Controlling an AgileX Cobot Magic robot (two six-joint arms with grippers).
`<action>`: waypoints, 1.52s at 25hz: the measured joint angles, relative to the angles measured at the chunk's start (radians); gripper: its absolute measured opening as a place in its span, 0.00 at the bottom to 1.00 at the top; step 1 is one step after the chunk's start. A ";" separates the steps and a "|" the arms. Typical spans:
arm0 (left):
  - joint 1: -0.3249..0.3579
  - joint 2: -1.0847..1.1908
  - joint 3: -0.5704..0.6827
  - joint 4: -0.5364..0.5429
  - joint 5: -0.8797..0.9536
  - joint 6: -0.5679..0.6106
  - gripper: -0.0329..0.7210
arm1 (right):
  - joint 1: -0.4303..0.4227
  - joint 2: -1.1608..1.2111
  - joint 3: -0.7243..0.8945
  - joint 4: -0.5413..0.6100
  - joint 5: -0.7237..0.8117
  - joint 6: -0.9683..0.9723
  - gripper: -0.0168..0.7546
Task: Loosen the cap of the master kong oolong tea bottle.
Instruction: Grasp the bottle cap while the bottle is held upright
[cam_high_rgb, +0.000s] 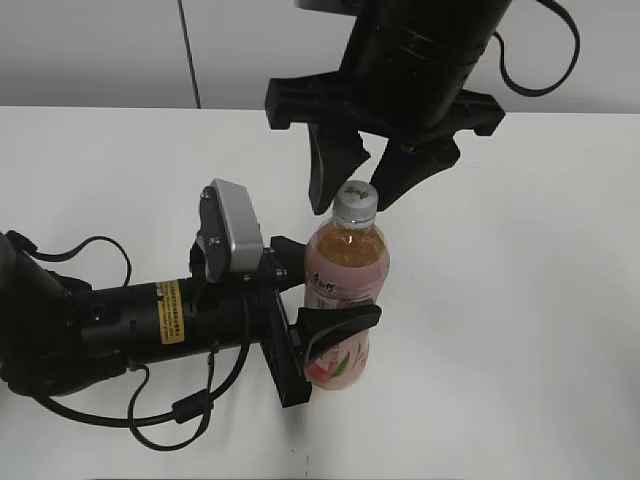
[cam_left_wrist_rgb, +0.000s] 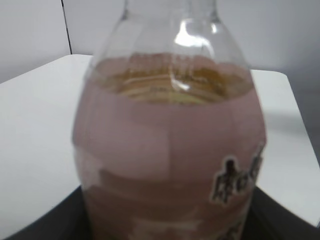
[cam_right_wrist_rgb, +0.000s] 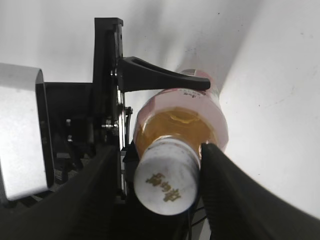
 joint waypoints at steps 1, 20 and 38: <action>0.000 0.000 0.000 0.000 0.000 0.000 0.57 | 0.000 0.000 0.000 0.001 0.000 0.000 0.54; 0.000 0.000 0.000 0.001 0.000 0.003 0.57 | 0.005 -0.005 0.004 0.010 0.003 -0.006 0.53; 0.000 0.000 0.000 0.001 0.000 0.007 0.57 | 0.008 -0.037 0.044 0.016 0.003 -0.013 0.53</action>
